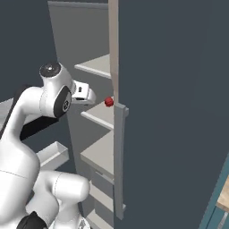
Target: Take the garlic and bell pepper from the second highest rack and move them to the highest rack where the potato and bell pepper are located, to maximize freezer space. Close the freezer door after rearranging.
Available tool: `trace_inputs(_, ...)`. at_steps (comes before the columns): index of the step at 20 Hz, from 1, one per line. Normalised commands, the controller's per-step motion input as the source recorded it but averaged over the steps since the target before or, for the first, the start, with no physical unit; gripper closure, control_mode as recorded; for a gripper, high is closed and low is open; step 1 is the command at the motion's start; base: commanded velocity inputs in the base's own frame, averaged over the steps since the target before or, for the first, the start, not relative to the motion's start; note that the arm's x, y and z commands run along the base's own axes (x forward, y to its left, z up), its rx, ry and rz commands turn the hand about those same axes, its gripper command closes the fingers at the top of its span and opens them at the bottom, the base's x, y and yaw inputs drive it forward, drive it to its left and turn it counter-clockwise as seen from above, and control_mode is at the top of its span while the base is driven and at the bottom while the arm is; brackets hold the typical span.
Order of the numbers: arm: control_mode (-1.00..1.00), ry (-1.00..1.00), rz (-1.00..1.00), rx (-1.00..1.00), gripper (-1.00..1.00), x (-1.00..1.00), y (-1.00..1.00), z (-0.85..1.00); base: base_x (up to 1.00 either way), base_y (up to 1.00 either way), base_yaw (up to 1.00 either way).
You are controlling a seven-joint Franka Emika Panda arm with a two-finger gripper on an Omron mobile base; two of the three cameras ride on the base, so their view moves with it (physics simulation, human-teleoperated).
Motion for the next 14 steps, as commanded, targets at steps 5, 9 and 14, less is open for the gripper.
trace_inputs(5, -1.00, -0.26, 0.01, -0.04, -1.00, 0.27, -0.26, -0.10, 0.00, 0.00, 0.00)
trace_inputs(9, -1.00, -0.01, 0.00, -0.04, -1.00, 0.52, 0.00, -0.13, 0.00, 0.00, 0.00)
trace_inputs(14, -1.00, 0.13, 0.00, 0.05, -1.00, 0.66, -0.02, -0.11, 0.00, 0.00, 0.00)
